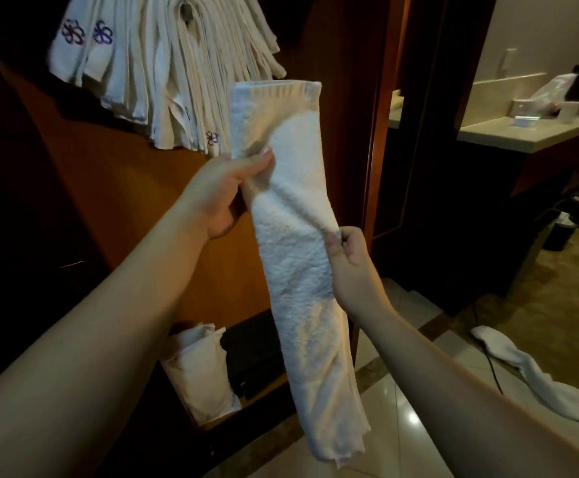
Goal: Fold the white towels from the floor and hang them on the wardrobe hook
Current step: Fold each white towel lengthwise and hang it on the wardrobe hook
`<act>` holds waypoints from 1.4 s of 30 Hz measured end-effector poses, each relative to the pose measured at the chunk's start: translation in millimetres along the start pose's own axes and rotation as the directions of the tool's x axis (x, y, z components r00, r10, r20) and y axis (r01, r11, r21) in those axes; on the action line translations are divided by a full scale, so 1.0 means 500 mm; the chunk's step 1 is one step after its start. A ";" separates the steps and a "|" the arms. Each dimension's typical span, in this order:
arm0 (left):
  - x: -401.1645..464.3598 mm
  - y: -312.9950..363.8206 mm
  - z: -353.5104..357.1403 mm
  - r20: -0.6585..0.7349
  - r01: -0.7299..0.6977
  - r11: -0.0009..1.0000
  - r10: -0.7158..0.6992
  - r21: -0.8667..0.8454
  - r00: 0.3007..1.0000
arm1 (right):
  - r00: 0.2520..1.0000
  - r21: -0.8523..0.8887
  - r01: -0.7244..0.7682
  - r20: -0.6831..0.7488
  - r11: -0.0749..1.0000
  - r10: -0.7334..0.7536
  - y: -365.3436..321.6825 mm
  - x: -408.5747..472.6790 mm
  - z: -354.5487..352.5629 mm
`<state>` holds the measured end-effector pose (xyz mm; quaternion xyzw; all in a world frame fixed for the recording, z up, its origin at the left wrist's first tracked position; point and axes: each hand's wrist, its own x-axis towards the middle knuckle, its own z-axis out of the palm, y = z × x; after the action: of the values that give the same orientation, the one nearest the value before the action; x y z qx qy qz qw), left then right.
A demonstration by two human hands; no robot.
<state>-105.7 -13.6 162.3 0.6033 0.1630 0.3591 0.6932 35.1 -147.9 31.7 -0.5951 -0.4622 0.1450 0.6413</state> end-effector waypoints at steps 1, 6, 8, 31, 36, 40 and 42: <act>-0.002 0.001 0.001 -0.005 0.000 0.999 0.000 -0.036 1.000 | 1.000 0.006 0.018 0.000 1.000 -0.018 -0.002 0.000 -0.003; -0.004 0.015 0.017 -0.042 0.042 0.991 -0.047 -0.127 0.998 | 0.996 0.044 -0.013 0.094 0.999 0.008 -0.011 0.016 -0.027; 0.000 0.017 0.030 -0.073 0.071 0.988 -0.081 -0.137 0.994 | 0.993 0.005 -0.017 0.117 1.000 0.017 -0.012 0.020 -0.037; 0.122 0.002 -0.017 -0.376 0.281 0.956 -0.291 -0.084 0.880 | 0.527 0.031 -0.670 0.723 0.742 0.446 0.089 -0.024 -0.043; 0.144 0.000 -0.037 -0.349 0.293 0.952 -0.307 -0.093 0.885 | 0.499 -0.015 -0.669 0.732 0.743 0.464 0.088 -0.023 -0.033; 0.152 -0.013 -0.051 -0.341 0.310 0.948 -0.315 -0.071 0.886 | 0.555 -0.072 -0.604 0.677 0.793 0.484 0.080 -0.004 -0.035; 0.154 -0.027 -0.063 -0.343 0.302 0.948 -0.317 -0.096 0.884 | 0.579 -0.054 -0.596 0.662 0.801 0.476 0.069 0.009 -0.040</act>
<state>-69.0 62.3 158.5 0.4810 0.3718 0.3498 0.7128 65.5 -148.6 5.3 -0.5602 -0.4367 0.5680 0.4158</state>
